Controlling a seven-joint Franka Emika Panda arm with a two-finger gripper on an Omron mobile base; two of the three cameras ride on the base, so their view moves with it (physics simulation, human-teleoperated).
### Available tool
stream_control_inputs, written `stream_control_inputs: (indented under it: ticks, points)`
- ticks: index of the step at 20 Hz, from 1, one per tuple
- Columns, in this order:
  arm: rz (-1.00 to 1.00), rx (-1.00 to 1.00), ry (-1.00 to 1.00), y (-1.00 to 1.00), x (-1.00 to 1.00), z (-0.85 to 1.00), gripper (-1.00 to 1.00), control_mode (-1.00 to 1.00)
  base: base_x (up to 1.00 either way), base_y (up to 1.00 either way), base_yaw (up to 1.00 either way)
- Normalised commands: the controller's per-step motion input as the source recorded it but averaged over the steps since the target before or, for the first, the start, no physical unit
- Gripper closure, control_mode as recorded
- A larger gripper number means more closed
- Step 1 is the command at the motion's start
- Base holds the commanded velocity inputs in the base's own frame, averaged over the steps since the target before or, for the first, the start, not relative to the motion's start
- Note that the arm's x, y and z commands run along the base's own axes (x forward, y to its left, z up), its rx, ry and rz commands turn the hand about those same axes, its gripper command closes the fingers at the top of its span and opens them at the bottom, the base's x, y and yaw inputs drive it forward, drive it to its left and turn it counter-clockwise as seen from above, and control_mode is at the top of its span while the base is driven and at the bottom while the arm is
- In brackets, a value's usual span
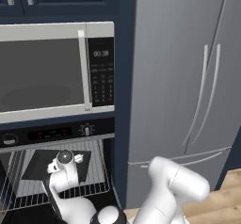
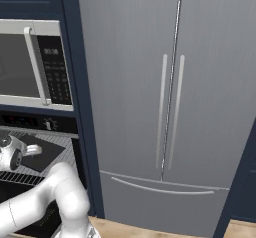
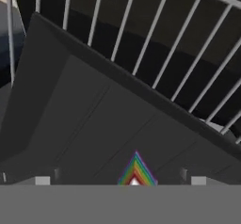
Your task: Take the baked cake out of the oven and place it on the plate for cooling. Then close the oven door.
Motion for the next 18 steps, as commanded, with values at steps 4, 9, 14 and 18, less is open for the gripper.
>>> stream_control_inputs:
  ticks: [4, 9, 14, 18]
  points:
    - [0.0, 0.02, 0.03, 0.22, 0.22, -0.23, -1.0, -1.0, 0.0, 0.0, 0.0]
    - [0.0, 0.01, 0.08, 0.16, 0.29, -0.17, -1.0, -1.0, 0.0, 0.0, 0.0]
    - [0.0, 0.0, 0.12, 0.13, 0.33, -0.07, -1.0, -1.0, 0.0, 0.0, 0.0]
    - [0.0, 0.0, 0.05, 0.09, 0.18, -0.19, -1.0, -1.0, 0.0, 0.0, 0.0]
